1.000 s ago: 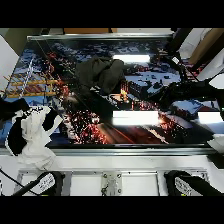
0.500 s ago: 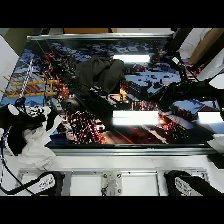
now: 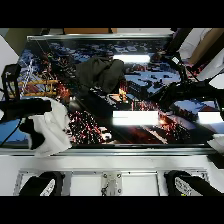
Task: Fold the clothes and pants, and hang the long-sleeved shirts on hangers.
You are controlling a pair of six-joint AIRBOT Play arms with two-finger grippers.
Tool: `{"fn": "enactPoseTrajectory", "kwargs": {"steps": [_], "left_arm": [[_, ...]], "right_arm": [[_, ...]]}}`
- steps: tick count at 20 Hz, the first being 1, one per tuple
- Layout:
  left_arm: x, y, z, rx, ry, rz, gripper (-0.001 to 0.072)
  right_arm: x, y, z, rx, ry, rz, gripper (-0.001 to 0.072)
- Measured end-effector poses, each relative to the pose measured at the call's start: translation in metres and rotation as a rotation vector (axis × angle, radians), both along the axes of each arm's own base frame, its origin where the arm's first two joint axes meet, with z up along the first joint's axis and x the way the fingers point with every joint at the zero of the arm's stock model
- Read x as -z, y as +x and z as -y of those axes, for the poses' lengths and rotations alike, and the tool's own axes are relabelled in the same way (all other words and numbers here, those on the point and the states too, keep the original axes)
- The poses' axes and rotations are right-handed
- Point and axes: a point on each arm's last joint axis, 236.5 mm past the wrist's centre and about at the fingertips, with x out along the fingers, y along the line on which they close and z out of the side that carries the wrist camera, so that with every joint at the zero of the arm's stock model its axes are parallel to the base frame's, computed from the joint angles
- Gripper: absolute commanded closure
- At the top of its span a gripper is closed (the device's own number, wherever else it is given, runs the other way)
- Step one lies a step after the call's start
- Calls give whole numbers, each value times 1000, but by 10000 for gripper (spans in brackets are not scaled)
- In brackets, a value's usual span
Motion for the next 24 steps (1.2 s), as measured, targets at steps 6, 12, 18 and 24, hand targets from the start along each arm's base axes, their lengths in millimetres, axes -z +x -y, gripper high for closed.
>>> {"fn": "enactPoseTrajectory", "kwargs": {"steps": [6,12,18,24], "left_arm": [[-66,-56,98,245,-161,119,695],[-65,-37,173,377,-153,97,694],[-43,37,255,405,-174,138,694],[-14,123,262,317,-142,133,-13]], "right_arm": [[0,0,0,0,0,0,691],[-4,0,-4,-1,23,2,691],[-17,10,-4,47,79,24,693],[10,41,94,464,-130,-36,572]]}}
